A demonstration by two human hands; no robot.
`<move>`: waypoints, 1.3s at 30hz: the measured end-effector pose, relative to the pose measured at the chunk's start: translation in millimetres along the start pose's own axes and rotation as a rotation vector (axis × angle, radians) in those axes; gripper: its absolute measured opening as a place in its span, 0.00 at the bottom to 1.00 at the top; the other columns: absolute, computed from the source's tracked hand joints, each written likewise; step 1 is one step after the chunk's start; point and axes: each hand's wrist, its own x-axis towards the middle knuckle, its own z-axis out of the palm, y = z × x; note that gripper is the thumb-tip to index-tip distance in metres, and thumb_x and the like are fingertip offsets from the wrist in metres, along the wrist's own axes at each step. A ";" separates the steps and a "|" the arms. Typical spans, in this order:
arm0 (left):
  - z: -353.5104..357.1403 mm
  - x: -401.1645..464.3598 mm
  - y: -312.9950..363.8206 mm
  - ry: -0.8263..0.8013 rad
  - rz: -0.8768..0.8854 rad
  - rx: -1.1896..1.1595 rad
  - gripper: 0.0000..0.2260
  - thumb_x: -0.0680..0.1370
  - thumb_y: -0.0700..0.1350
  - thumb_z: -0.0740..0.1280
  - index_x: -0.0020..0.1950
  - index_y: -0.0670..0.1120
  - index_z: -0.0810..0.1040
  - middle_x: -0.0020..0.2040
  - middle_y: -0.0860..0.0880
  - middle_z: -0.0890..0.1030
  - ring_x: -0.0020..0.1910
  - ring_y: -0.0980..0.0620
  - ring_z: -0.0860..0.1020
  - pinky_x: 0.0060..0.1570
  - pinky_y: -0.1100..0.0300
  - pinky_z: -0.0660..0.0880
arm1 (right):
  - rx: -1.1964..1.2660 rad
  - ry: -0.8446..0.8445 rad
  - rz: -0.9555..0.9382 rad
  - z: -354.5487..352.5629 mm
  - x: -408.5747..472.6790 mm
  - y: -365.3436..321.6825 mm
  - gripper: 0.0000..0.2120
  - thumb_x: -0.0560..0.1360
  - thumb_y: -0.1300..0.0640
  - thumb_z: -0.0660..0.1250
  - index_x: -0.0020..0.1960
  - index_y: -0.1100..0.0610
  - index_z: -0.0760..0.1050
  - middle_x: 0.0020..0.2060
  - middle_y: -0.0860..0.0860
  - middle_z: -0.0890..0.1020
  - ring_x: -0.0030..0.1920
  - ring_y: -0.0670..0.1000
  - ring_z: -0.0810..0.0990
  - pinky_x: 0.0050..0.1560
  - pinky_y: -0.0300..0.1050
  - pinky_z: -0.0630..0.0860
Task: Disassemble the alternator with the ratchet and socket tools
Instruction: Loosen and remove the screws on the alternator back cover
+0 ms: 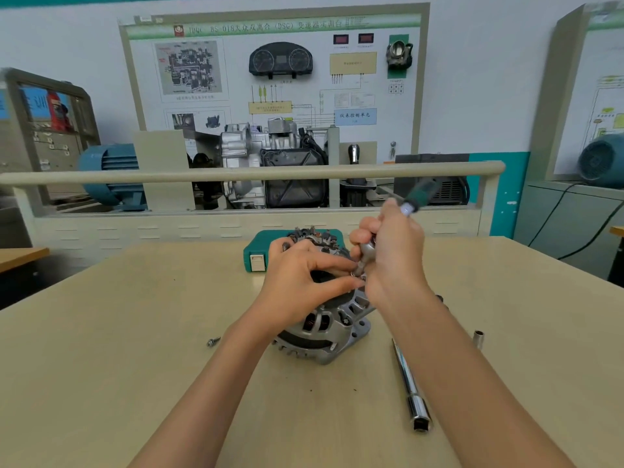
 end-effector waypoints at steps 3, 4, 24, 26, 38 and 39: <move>-1.5 -0.1 0.5 0.004 -0.004 0.002 0.09 0.70 0.53 0.73 0.37 0.68 0.76 0.35 0.65 0.80 0.43 0.58 0.70 0.56 0.69 0.52 | -0.218 -0.271 0.251 5.1 10.6 -11.7 0.13 0.81 0.54 0.55 0.38 0.52 0.62 0.16 0.44 0.64 0.15 0.41 0.63 0.17 0.31 0.60; -1.9 -0.4 0.2 0.004 -0.001 0.010 0.10 0.70 0.53 0.73 0.35 0.67 0.76 0.34 0.64 0.80 0.44 0.57 0.70 0.56 0.70 0.51 | -0.266 -0.388 0.342 6.2 13.3 -14.9 0.15 0.81 0.53 0.56 0.36 0.52 0.61 0.16 0.43 0.63 0.15 0.41 0.62 0.17 0.30 0.59; -3.2 0.8 -3.6 -0.036 0.002 0.005 0.04 0.72 0.53 0.71 0.41 0.64 0.81 0.34 0.67 0.79 0.42 0.63 0.68 0.56 0.70 0.50 | -0.207 -0.495 0.515 3.9 23.4 -21.4 0.17 0.81 0.54 0.55 0.33 0.51 0.60 0.16 0.44 0.63 0.15 0.41 0.62 0.16 0.31 0.57; -3.1 1.0 -3.1 -0.034 0.008 0.004 0.02 0.72 0.53 0.71 0.43 0.61 0.83 0.36 0.66 0.80 0.43 0.63 0.69 0.57 0.70 0.50 | -0.170 -0.564 0.569 0.0 24.6 -25.9 0.17 0.81 0.53 0.55 0.33 0.51 0.60 0.15 0.45 0.63 0.15 0.41 0.62 0.16 0.31 0.57; -2.8 0.5 1.5 -0.027 0.005 0.043 0.05 0.70 0.54 0.72 0.43 0.63 0.80 0.35 0.67 0.80 0.41 0.60 0.69 0.55 0.62 0.54 | -0.011 -0.042 0.028 0.0 2.4 1.0 0.12 0.82 0.54 0.53 0.40 0.53 0.62 0.16 0.44 0.66 0.17 0.42 0.66 0.20 0.33 0.61; -3.0 0.5 1.4 -0.029 0.008 0.051 0.06 0.70 0.54 0.72 0.40 0.66 0.78 0.33 0.69 0.78 0.41 0.61 0.68 0.55 0.63 0.54 | -0.070 -0.116 0.115 1.8 7.2 -3.5 0.13 0.82 0.54 0.54 0.39 0.53 0.62 0.16 0.44 0.65 0.16 0.42 0.65 0.19 0.32 0.60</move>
